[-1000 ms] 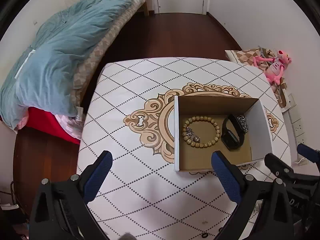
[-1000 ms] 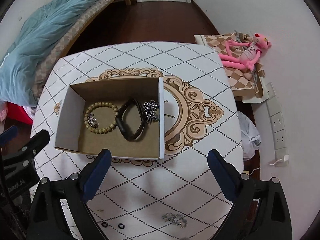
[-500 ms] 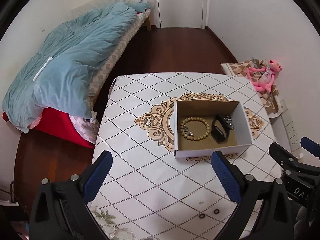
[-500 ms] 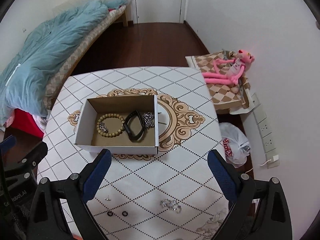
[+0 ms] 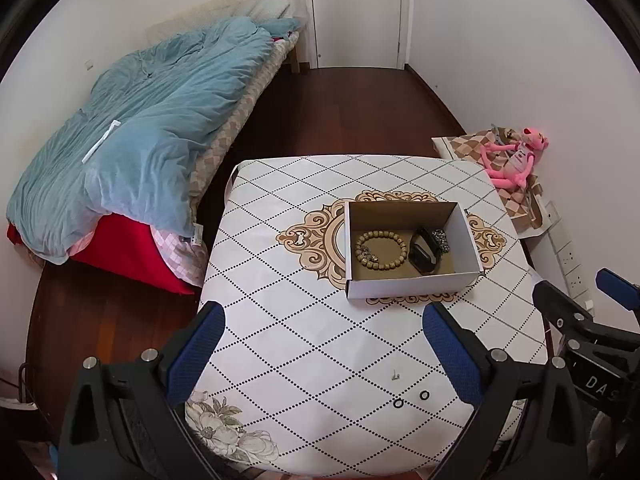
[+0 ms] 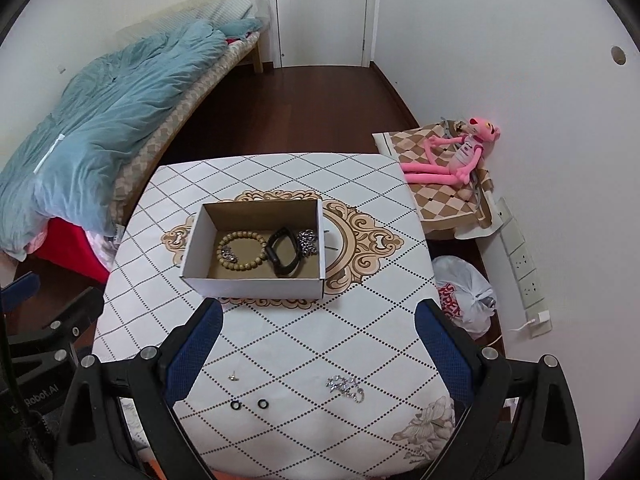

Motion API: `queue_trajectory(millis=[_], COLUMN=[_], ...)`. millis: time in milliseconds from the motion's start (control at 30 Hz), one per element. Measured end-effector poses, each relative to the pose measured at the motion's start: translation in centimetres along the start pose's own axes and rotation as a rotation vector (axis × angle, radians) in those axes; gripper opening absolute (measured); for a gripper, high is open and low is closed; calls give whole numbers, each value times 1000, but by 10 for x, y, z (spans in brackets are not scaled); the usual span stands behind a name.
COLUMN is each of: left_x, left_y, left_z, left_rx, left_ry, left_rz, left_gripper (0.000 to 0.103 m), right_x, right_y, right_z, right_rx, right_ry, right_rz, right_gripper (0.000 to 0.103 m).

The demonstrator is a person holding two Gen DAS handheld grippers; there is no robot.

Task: Organize jewelry
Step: 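Lift both tools up and away from the box, then grasp the thin silver chain pendant with the right tool while the left tool grasps a black ring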

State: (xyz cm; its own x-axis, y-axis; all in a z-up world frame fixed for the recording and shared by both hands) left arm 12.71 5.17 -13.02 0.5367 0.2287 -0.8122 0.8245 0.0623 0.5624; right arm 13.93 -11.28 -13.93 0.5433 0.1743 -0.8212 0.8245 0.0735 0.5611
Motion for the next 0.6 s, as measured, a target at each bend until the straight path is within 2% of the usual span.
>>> queue_trajectory(millis=[267, 433, 600], left_x=[8, 35, 72], left_y=[-15, -35, -69], left_z=[-3, 2, 18], left_rx=[-34, -28, 0], left_ry=[17, 55, 62], left_rz=[-23, -41, -125], left_gripper=[101, 101, 101], right_x=[1, 25, 63], right_y=[-17, -46, -93], right_z=[6, 45, 84], right_rx=[49, 158, 259], right_ry=[50, 38, 17], right_rz=[-11, -74, -167], right_gripper=[98, 98, 98])
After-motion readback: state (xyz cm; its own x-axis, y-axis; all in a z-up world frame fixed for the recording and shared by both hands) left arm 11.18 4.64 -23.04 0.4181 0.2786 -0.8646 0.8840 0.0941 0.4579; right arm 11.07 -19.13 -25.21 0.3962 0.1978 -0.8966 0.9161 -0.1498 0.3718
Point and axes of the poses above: each gripper's, at about its wrist camera, not at the fingertips, and x roughly the way its jaws point, z to its right, y to its top, the point moved 10 cm from there along x, roughly the way its jaws point, and after that the axes turned 8 degrees about y, right-handed, at the moved point
